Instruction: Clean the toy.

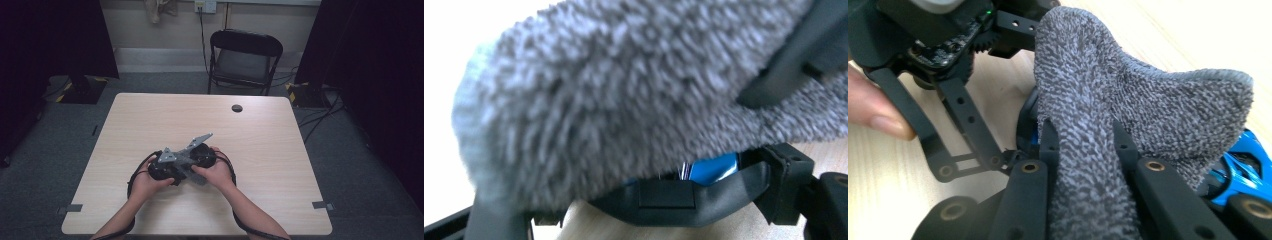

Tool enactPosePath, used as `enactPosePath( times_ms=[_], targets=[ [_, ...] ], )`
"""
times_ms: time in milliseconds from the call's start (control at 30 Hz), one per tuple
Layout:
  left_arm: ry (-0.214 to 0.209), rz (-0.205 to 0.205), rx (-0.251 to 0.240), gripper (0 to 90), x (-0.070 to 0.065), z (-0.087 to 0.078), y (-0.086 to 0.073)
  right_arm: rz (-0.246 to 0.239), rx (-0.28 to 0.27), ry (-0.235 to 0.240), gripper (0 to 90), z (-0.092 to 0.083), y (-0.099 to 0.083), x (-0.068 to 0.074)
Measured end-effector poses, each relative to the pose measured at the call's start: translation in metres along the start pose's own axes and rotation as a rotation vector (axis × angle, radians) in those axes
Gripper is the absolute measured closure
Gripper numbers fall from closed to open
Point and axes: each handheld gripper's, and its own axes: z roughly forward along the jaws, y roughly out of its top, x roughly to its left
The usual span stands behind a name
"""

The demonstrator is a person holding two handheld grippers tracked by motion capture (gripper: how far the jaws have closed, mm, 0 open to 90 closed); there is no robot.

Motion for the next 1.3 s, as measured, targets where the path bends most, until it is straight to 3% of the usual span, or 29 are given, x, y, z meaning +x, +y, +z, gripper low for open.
enactPosePath(
  times_ms=[100,400,467,633,833,967,1300],
  targets=[
    [-0.002,-0.003,-0.001,24.3,0.000,0.000,0.000,0.037,-0.034,-0.005,75.7,-0.008,-0.002,-0.007],
    [-0.002,-0.002,-0.001,24.3,0.000,0.000,0.000,0.146,-0.084,-0.124,75.7,-0.050,-0.020,-0.055],
    [-0.001,-0.003,0.000,24.3,0.000,0.000,0.000,0.163,-0.078,-0.173,75.7,-0.055,-0.025,-0.065],
    [-0.002,-0.003,-0.001,24.3,0.000,0.000,0.000,0.196,-0.046,-0.232,75.7,-0.054,-0.037,-0.079],
    [-0.002,-0.002,-0.001,24.3,0.000,0.000,0.000,0.208,-0.001,-0.241,75.6,-0.036,-0.043,-0.081],
    [-0.003,-0.003,-0.001,24.3,0.000,0.000,0.000,0.208,0.006,-0.221,75.6,-0.026,-0.042,-0.078],
    [-0.002,-0.003,-0.001,24.2,0.000,0.000,0.000,0.185,0.005,-0.175,75.6,-0.027,-0.037,-0.071]
  ],
)
